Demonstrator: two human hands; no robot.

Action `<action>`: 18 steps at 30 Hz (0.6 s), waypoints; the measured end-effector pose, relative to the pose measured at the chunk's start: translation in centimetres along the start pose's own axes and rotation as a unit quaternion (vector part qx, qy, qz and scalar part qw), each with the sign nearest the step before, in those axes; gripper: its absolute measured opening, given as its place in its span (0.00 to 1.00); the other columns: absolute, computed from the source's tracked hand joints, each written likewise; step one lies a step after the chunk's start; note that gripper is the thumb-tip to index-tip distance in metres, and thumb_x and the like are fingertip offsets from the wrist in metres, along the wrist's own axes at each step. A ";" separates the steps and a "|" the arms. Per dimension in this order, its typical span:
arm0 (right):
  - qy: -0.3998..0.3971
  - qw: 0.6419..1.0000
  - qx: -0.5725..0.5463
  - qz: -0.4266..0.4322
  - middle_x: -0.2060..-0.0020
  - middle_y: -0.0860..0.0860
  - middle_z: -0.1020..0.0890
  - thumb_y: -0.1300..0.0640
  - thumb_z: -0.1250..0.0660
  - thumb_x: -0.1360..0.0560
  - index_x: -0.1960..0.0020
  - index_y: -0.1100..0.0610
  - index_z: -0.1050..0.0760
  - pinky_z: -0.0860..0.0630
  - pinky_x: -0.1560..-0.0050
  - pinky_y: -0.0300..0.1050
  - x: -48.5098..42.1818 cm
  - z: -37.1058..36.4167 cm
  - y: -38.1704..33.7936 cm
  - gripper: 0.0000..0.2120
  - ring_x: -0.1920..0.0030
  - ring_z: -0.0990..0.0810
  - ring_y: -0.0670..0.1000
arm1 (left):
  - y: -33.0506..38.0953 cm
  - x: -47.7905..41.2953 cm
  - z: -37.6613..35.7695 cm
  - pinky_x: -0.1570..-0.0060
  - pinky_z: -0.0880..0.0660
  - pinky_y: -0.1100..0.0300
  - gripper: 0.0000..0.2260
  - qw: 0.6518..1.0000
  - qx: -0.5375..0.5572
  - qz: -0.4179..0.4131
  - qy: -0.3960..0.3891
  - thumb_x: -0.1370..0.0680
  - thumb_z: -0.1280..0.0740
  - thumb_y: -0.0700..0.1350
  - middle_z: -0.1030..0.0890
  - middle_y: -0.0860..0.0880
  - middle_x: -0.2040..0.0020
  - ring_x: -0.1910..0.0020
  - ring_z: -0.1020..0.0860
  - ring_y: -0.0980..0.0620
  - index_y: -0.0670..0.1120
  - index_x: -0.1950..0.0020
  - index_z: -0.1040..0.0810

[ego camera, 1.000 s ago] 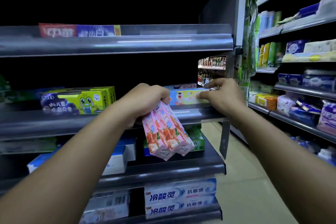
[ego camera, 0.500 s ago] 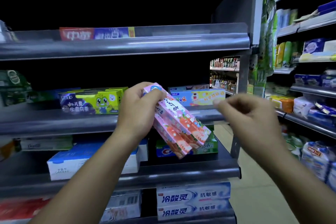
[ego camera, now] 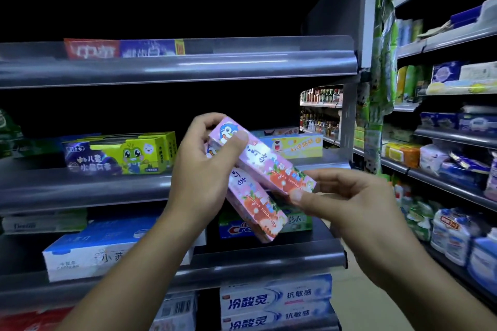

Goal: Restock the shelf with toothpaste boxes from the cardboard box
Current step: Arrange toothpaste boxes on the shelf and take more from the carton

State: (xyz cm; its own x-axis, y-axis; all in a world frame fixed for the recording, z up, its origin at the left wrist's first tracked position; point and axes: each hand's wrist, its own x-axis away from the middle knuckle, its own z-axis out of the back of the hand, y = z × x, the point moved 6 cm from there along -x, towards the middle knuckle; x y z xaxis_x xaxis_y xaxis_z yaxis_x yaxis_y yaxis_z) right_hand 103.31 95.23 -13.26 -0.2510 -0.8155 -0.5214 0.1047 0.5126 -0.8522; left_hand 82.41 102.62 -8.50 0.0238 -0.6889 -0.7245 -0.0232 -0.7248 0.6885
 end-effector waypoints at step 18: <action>0.094 0.958 0.223 0.153 0.63 0.45 0.16 0.63 0.21 0.30 0.56 0.44 0.19 0.16 0.59 0.47 -9.4 3.4 -2.6 0.15 0.63 0.16 0.46 | 1.7 -4.7 0.0 0.69 0.30 0.62 0.07 0.901 -0.431 0.021 -0.027 0.31 0.27 0.59 0.18 0.57 0.64 0.63 0.20 0.54 0.57 0.63 0.17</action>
State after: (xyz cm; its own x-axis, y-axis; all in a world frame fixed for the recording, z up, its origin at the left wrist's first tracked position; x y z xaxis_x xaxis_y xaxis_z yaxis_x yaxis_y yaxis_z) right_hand 108.67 100.66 -6.24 -0.3082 -0.5609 -0.7683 0.5914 0.5196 -0.6166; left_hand 82.25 104.61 -3.88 -0.0084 -0.7313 -0.6820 0.7637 -0.4449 0.4677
